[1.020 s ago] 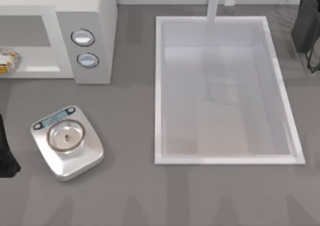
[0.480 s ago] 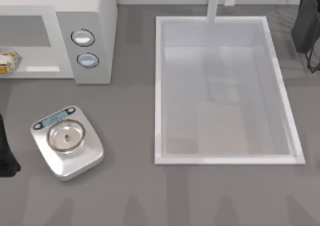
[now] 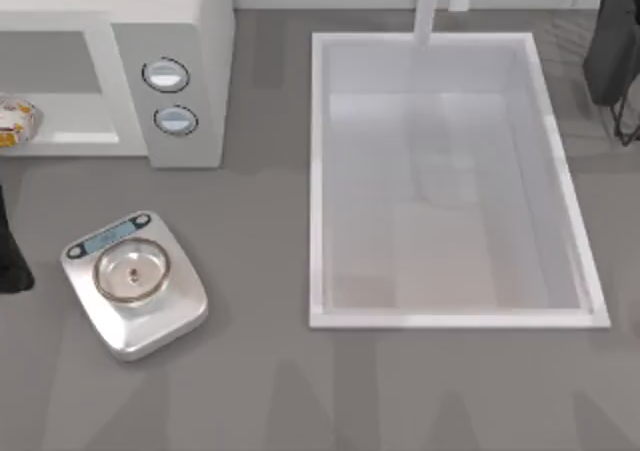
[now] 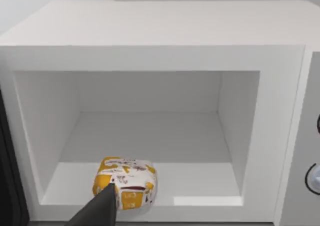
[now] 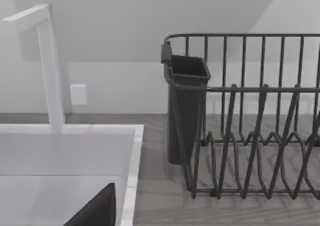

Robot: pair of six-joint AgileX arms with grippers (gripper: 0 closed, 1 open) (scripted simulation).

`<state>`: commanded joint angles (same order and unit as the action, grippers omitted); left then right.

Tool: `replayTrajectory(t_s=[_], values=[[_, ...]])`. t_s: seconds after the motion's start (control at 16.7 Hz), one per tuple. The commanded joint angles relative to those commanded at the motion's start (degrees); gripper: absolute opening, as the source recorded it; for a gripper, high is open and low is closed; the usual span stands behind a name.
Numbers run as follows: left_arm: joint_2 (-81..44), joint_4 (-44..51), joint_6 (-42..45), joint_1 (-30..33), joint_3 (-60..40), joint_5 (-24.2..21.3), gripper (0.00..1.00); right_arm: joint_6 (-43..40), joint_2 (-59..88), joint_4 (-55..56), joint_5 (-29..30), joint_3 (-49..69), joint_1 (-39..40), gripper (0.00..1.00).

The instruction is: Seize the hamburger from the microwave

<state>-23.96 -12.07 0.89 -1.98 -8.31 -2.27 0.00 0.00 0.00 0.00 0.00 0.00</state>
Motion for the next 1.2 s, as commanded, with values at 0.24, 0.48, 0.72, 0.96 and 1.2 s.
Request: replayTrajectory(t_s=[0.24,0.48,0.72,0.96,1.2], values=[[-20.82,-10.5,0.78,-1.73,-7.24,-1.99,1.0,0.0,0.0,0.0,0.0,0.0,0.0,1.0],[-44.3,-22.36,1.66,-3.69,-15.41,-4.24,1.0,0.0,0.0,0.0,0.0,0.0,0.0,1.0],[-67.98,-34.32,2.56,-5.68,-23.66,-6.51,1.0,0.0,0.0,0.0,0.0,0.0,0.0,1.0],[-89.27,-45.07,3.36,-7.46,-31.08,-8.56,1.0,0.0,0.0,0.0,0.0,0.0,0.0,1.0],[-105.74,-53.38,3.98,-8.83,-36.82,-10.14,1.0,0.0,0.0,0.0,0.0,0.0,0.0,1.0]])
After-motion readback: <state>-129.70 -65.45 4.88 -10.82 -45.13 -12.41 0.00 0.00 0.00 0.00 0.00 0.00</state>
